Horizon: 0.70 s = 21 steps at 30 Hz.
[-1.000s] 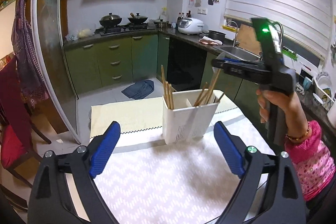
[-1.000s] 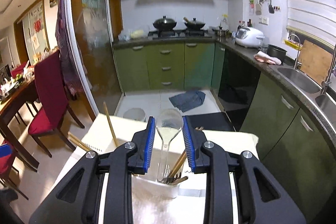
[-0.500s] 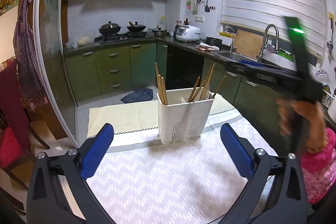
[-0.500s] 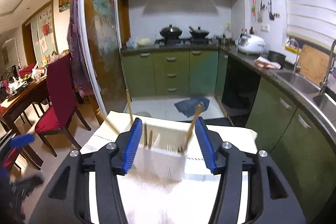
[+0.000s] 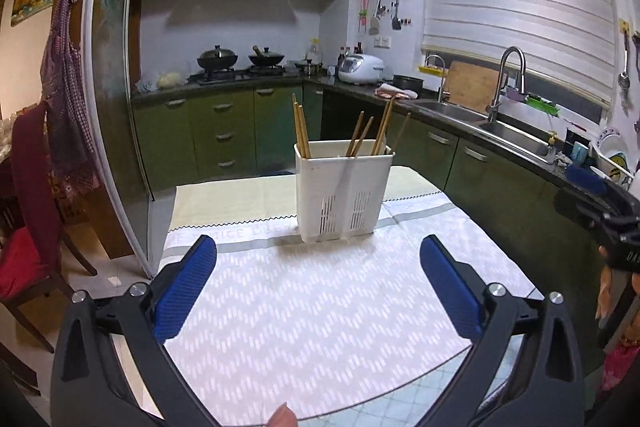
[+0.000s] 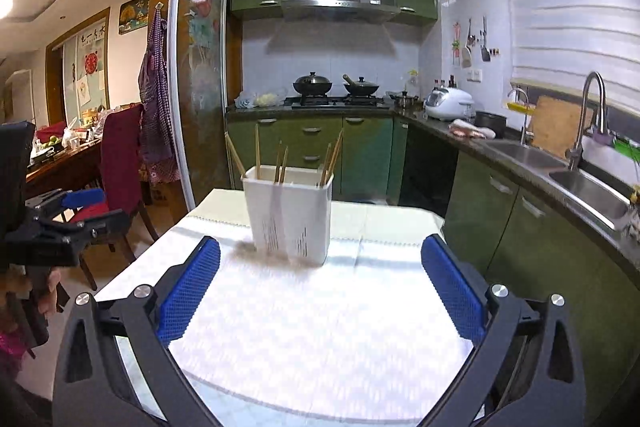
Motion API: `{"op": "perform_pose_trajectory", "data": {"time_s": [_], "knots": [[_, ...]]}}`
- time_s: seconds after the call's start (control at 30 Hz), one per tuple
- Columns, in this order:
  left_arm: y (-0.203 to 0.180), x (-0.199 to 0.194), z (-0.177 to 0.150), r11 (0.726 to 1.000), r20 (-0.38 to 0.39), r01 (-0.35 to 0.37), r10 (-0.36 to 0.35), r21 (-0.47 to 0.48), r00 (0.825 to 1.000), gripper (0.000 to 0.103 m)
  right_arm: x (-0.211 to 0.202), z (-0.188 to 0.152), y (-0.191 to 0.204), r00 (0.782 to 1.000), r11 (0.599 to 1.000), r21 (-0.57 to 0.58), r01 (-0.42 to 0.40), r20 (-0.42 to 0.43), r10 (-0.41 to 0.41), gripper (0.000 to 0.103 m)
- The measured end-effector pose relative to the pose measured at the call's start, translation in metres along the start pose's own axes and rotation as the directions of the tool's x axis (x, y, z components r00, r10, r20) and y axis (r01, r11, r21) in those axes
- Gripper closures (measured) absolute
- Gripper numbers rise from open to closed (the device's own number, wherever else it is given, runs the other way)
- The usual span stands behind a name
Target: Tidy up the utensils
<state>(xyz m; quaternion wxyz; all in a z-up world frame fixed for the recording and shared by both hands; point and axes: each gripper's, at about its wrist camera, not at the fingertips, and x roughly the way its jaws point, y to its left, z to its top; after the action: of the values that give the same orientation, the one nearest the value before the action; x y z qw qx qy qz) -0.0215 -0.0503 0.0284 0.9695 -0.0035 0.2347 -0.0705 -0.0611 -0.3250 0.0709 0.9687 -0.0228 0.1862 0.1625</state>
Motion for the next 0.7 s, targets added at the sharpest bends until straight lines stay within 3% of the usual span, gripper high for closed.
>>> {"op": "perform_pose_trajectory", "data": {"time_s": [0.27, 0.7], "knots": [[0.006, -0.030, -0.010, 1.000, -0.001, 0.001, -0.001, -0.029, 1.000, 0.006, -0.038, -0.025, 0.000, 1.000, 0.999, 0.037, 0.004, 0.022, -0.005, 0.004], [0.008, -0.027, -0.025, 0.999, -0.030, -0.014, 0.013, -0.029, 0.999, 0.006, -0.036, -0.019, -0.007, 1.000, 0.999, 0.046, 0.020, 0.010, -0.021, 0.004]]}}
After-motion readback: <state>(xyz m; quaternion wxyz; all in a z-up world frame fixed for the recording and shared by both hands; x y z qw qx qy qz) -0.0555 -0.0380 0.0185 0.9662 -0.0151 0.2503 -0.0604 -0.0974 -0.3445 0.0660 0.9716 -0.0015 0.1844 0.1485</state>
